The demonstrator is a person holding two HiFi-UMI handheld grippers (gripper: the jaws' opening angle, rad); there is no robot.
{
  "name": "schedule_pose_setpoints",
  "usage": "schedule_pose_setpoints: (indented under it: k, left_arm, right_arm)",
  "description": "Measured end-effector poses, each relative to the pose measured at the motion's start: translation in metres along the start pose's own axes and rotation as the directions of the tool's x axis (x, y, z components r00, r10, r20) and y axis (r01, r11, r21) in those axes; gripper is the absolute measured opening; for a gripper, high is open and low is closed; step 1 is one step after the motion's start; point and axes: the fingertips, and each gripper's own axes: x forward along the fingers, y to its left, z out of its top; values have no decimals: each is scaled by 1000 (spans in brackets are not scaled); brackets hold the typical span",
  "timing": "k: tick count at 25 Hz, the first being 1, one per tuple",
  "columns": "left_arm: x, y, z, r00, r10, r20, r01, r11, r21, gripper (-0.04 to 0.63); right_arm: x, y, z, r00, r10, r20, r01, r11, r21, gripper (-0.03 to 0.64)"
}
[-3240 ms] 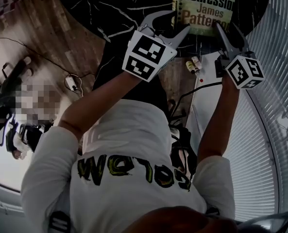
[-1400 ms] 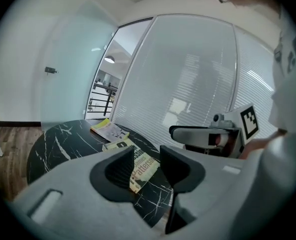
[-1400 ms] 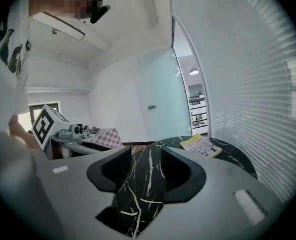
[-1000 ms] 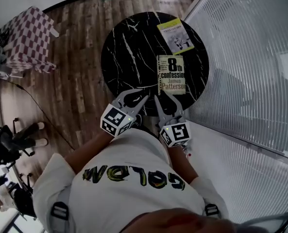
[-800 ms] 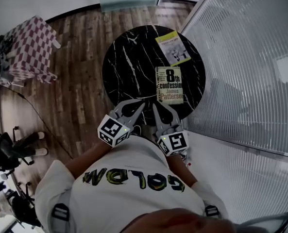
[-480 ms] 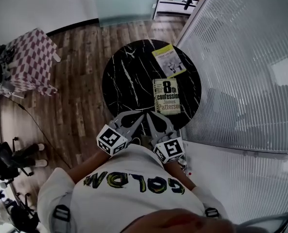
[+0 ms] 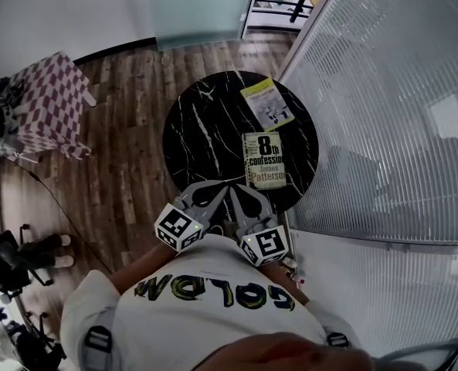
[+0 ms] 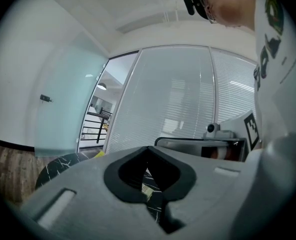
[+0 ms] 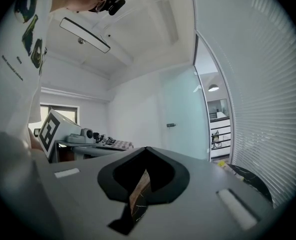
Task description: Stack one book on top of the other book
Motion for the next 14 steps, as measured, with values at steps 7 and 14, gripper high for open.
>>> schedule_pose_setpoints:
  k: [7, 14]
  left_arm:
    - [16, -56, -25, 1000, -10, -17, 11, 1000, 25, 2]
    - [40, -50, -36, 1000, 7, -24, -7, 1000, 17, 2]
  right_arm:
    - [-59, -14, -15, 999, -14, 34, 14, 1000, 4, 2]
    - [-58, -38, -25, 1000, 0, 23, -1, 1000, 12, 2]
